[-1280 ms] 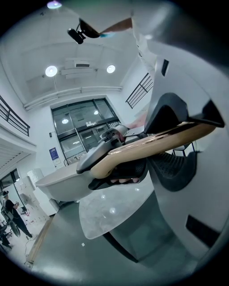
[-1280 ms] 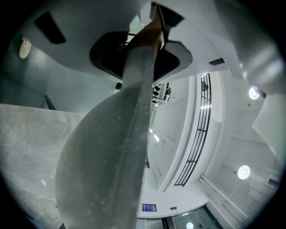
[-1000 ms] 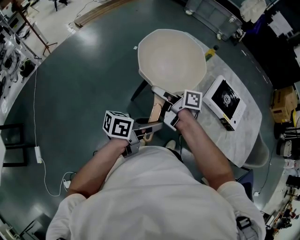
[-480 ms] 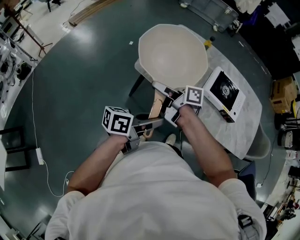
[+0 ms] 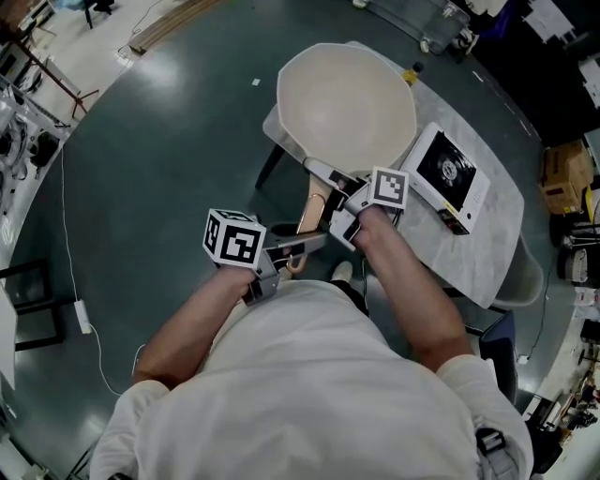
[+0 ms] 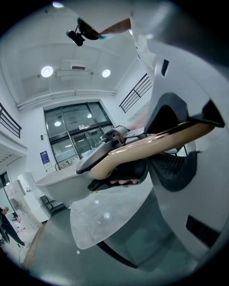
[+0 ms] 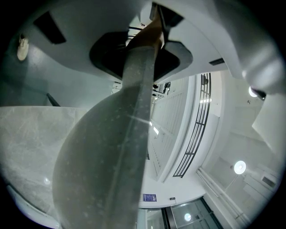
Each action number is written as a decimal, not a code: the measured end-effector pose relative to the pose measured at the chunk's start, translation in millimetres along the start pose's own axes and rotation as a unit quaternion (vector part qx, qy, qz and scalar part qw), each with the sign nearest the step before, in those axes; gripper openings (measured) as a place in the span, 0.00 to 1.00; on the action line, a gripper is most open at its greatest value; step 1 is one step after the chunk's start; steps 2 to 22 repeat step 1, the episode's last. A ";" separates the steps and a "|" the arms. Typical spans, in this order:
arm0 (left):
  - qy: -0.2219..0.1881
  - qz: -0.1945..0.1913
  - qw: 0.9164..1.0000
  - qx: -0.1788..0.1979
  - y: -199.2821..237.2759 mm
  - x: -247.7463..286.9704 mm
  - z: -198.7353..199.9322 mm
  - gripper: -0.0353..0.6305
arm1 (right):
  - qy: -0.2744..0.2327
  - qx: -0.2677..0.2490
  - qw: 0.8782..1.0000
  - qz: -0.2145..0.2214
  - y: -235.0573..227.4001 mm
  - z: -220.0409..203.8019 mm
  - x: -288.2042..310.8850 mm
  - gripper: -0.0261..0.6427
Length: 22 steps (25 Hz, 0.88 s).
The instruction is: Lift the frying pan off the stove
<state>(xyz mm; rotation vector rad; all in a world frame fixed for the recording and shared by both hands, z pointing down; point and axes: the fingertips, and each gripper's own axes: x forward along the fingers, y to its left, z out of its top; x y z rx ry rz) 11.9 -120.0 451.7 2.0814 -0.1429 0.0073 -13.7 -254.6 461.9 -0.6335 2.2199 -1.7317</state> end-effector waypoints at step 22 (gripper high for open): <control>0.000 0.000 1.000 0.001 0.0 0.6 0.2 0.26 | 0.000 -0.001 1.000 0.000 -0.1 0.4 -0.4 0.29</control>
